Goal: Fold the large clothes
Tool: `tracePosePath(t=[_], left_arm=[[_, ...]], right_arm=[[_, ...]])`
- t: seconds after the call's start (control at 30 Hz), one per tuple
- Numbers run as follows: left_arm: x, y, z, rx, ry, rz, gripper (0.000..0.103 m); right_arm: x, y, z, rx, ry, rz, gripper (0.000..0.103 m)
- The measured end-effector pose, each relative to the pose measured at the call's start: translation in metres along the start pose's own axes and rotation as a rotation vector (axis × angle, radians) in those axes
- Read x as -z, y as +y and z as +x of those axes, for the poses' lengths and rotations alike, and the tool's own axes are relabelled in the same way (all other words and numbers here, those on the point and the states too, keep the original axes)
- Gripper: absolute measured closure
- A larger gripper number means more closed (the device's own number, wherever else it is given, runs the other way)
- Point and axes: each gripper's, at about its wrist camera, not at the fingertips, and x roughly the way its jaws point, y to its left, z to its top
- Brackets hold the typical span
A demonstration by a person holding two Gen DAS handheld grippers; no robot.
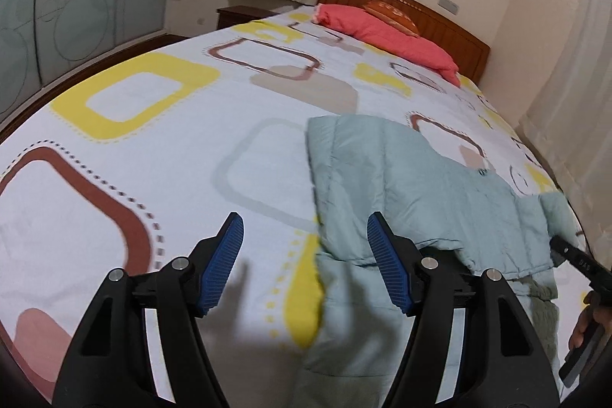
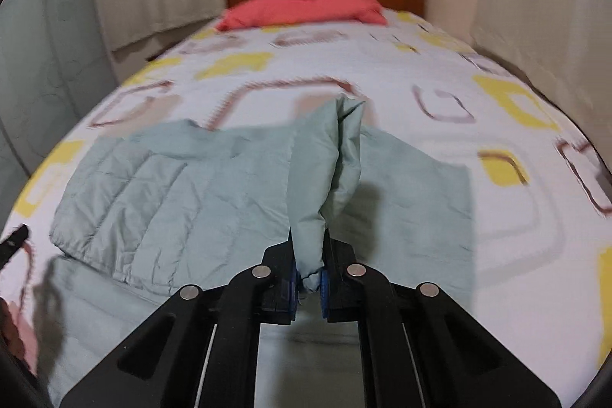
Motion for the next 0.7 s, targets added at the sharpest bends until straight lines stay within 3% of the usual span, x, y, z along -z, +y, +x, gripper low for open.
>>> tracePosePath(t=[0.17, 0.33, 0.43, 0.57, 0.7], left_arm=[[0.005, -0.024, 0.009, 0.013, 0.019, 0.052, 0.036], [0.01, -0.043, 0.019, 0.019, 0.045, 0.107, 0.036], [0.009, -0.049, 0.025, 0.018, 0.052, 0.133, 0.036], [0.001, -0.055, 0.032, 0.028, 0.055, 0.124, 0.036], [-0.01, -0.069, 0.046, 0.053, 0.062, 0.115, 0.036]], right_arm=[[0.015, -0.049, 0.027, 0.027, 0.087, 0.066, 0.095], [0.026, -0.058, 0.049, -0.02, 0.156, 0.123, 0.09], [0.023, -0.059, 0.035, -0.004, 0.125, 0.159, 0.083], [0.013, -0.059, 0.009, 0.008, 0.015, 0.178, 0.049], [-0.005, -0.04, 0.017, -0.019, 0.011, 0.142, 0.048]])
